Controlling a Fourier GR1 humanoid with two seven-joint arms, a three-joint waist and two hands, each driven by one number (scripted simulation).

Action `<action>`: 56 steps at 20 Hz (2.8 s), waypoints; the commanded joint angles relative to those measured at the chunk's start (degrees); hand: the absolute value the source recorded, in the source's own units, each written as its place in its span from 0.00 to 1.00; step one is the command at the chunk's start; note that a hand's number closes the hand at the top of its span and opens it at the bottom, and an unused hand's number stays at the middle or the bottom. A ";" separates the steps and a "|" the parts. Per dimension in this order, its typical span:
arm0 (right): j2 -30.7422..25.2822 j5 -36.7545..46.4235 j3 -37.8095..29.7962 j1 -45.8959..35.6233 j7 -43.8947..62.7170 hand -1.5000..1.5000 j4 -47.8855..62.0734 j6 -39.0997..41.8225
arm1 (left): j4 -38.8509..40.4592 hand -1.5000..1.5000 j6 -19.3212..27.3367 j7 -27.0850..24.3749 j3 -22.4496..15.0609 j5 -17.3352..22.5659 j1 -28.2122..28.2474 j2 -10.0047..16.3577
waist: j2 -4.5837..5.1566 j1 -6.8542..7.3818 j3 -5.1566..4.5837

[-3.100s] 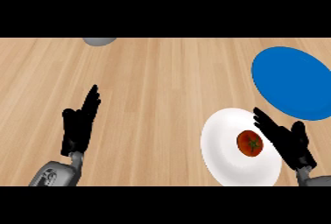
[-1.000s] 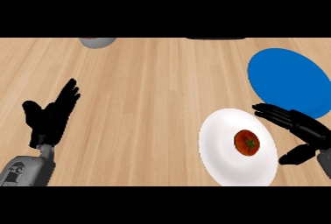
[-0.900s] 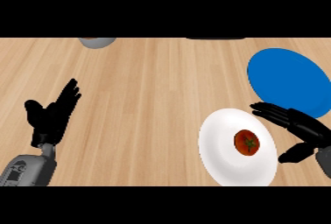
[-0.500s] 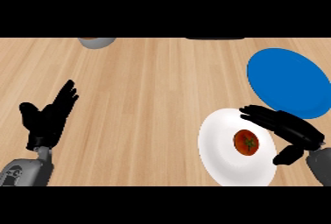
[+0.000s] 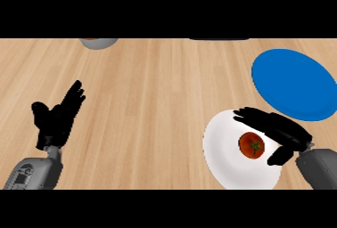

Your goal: Pick the tomato from the plate and place it in the plate

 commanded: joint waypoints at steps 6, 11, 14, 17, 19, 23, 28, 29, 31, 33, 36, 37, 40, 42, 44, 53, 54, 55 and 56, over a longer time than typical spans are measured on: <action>2.97 6.82 -3.24 -3.29 -0.44 0.00 2.61 1.85 | -4.57 0.50 -1.60 2.42 2.11 -1.59 1.79 -1.87 | -0.01 0.07 0.00; 3.42 13.09 1.32 -3.49 -2.04 1.00 5.50 -0.46 | -7.13 0.50 -1.58 3.78 2.57 -1.63 1.89 -1.32 | 0.01 0.38 0.02; 5.94 13.66 2.07 -0.71 -2.16 1.00 0.66 -0.36 | -5.76 0.50 -2.11 4.13 2.54 -1.87 2.24 -2.51 | -0.03 0.08 0.01; 7.79 14.00 0.73 -3.14 -3.54 1.00 5.80 -1.16 | 1.35 0.50 -4.02 -2.25 4.23 -1.97 0.87 -2.44 | 0.13 0.15 0.00; 6.55 13.00 -0.42 -0.96 -6.76 1.00 5.85 -2.88 | -2.87 0.50 -1.26 3.99 2.63 -3.93 -0.46 -2.91 | 0.09 0.08 0.03; 12.33 10.78 -3.17 -3.35 6.00 1.00 4.31 5.07 | -2.16 0.50 -3.33 0.33 2.53 -3.16 1.85 -3.06 | 0.07 0.42 -0.02; 23.58 9.39 -9.15 -7.96 29.30 1.00 4.96 9.05 | -2.70 0.50 -1.59 2.85 1.90 -4.11 -0.19 -3.75 | -0.03 0.38 -0.03; 24.13 10.35 -10.13 -10.78 33.66 1.00 4.28 8.89 | -3.09 0.50 -2.88 2.42 2.73 -3.39 1.30 -2.46 | -0.12 0.83 -0.05; 25.03 13.20 -10.13 -10.31 36.88 1.00 1.07 1.67 | -3.17 0.50 -4.64 2.40 3.89 -2.18 1.80 -1.05 | -0.17 0.30 -0.03; 25.22 13.48 -11.37 -11.36 38.39 1.00 -2.47 -1.70 | -1.81 0.50 -3.32 3.09 3.80 -3.08 0.05 -1.70 | -0.15 -0.30 -0.03; 24.80 13.59 -14.09 -11.01 39.70 1.00 -10.64 -9.08 | -3.06 0.50 -4.62 2.30 5.13 -1.34 1.02 -0.87 | -0.57 -1.22 -0.05; 25.21 13.64 -15.24 -10.25 38.80 1.00 -11.04 -13.51 | -3.55 0.50 -2.26 0.72 3.48 -3.53 2.81 -2.99 | -0.41 -0.88 0.01; 25.18 17.90 -15.52 -8.88 44.85 1.00 -17.09 -17.64 | -2.24 0.50 -2.80 2.28 4.54 -3.01 1.37 -1.91 | -0.40 -1.44 -0.04; 26.53 18.88 -16.87 -8.67 47.73 1.00 -17.65 -20.54 | -1.54 0.50 -3.72 0.27 4.94 -2.92 1.82 -1.57 | -0.15 -0.72 -0.03; 26.45 19.60 -17.26 -7.57 51.56 1.00 -21.55 -18.71 | -4.17 0.50 -3.26 2.46 4.36 -2.96 2.46 -2.18 | -0.23 -0.48 -0.02; 15.45 3.78 -33.09 -13.99 46.27 1.00 -11.91 -15.52 | -1.54 0.50 -3.92 2.12 4.89 -3.81 -0.34 -2.62 | 0.07 -0.12 0.00; 16.10 3.55 -34.16 -13.04 42.27 1.00 -5.33 -20.72 | -5.37 0.50 -2.72 4.47 3.11 -4.78 0.33 -3.76 | 0.13 0.27 0.04; 12.73 2.48 -36.17 -15.67 41.03 1.00 -1.91 -19.57 | -3.66 0.50 -3.33 4.47 4.98 -3.89 -1.49 -2.44 | 0.22 0.34 0.04; 11.86 1.65 -37.02 -11.74 39.31 1.00 -3.79 -20.20 | -6.00 0.50 -4.68 3.36 4.54 -3.03 2.64 -2.68 | 0.09 0.28 0.04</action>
